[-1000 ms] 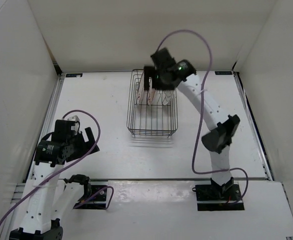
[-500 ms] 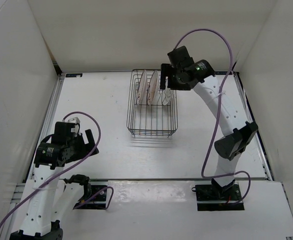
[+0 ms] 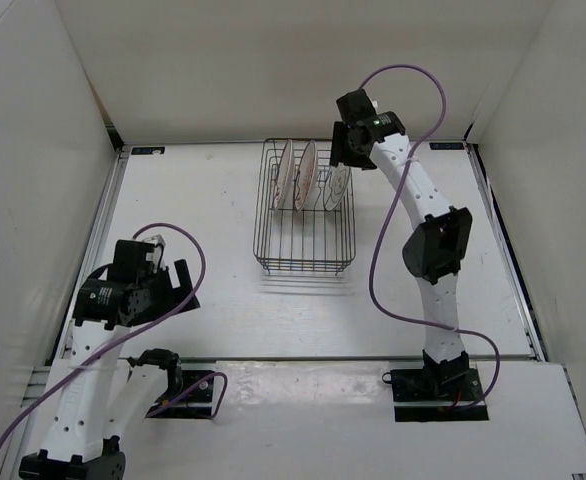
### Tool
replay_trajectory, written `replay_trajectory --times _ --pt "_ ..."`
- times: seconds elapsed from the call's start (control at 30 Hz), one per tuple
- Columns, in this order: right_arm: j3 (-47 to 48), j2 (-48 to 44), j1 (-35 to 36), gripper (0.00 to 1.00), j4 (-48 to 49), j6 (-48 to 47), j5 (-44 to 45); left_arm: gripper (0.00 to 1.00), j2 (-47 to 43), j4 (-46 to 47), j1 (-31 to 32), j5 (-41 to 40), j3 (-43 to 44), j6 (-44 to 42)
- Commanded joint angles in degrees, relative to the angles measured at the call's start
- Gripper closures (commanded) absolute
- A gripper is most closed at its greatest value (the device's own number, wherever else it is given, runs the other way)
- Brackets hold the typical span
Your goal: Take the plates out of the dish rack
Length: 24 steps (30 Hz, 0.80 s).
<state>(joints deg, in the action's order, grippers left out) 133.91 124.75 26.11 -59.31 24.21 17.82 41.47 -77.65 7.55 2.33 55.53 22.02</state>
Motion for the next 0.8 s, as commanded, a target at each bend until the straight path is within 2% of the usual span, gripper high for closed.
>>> replay_trajectory --times 0.0,0.13,0.2,0.33,0.4,0.57,0.67,0.77 --pt "3.9 3.6 -1.4 0.30 4.0 -2.1 -0.5 0.00 1.5 -9.5 -0.3 0.7 -1.3 -1.5" --pt "0.7 4.3 -3.1 0.39 7.2 -2.5 -2.1 0.00 3.2 -8.2 0.2 0.7 -1.4 -2.4" --pt "1.4 5.4 -3.2 0.48 6.9 -3.0 -3.5 0.00 3.4 -8.0 0.4 0.4 -1.1 -2.7" --pt "1.9 5.9 -2.8 0.72 6.4 -4.8 -2.4 0.00 3.4 -7.1 0.4 -0.5 -1.3 -3.3" --pt "0.8 5.2 -2.6 0.80 7.2 -5.0 -1.9 0.00 3.1 -6.9 0.4 -0.9 -1.6 -3.1" --pt "0.6 2.0 -1.5 0.89 9.1 -5.9 0.9 0.00 1.8 -6.4 0.4 -0.7 -3.0 -2.5" --pt "0.0 -0.4 -0.7 1.00 10.6 -6.6 2.7 0.00 1.3 -6.5 0.5 -0.7 -3.4 -2.2" --pt "1.3 -2.0 -0.1 1.00 10.7 -7.3 4.1 0.00 1.2 -6.6 0.4 -0.4 -3.6 -2.2"
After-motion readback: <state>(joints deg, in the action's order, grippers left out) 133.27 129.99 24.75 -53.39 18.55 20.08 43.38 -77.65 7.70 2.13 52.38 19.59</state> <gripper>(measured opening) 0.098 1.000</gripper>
